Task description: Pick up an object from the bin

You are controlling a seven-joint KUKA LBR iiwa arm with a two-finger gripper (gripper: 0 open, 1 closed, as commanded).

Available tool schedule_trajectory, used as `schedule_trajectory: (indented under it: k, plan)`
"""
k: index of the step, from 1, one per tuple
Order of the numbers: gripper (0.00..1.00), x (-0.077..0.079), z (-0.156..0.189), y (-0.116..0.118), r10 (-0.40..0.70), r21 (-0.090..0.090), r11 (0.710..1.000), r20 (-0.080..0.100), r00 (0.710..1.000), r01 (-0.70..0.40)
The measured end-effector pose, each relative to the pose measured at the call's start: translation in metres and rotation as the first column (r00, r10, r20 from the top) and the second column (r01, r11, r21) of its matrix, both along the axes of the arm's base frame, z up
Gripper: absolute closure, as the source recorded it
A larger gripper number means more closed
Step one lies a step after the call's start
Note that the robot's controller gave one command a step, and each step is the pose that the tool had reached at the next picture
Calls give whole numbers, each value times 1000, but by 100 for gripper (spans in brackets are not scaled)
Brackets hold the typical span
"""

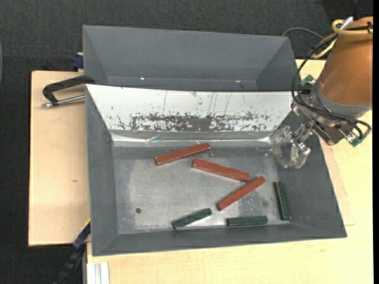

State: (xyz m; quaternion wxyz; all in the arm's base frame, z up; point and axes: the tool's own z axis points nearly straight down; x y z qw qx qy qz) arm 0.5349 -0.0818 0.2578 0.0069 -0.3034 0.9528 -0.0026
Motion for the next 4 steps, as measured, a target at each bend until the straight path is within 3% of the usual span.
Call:
schedule_trajectory:
  k: [1,2,3,4]
  plan:
    - [0,-1,-4,0,-1,2,1000,-8,1000,1]
    - [0,-1,-4,0,-1,2,1000,-9,1000,1]
    - [0,3,-44,10,87,0,996,-8,996,-87]
    - [0,4,-102,1,148,1,989,-8,989,-148]
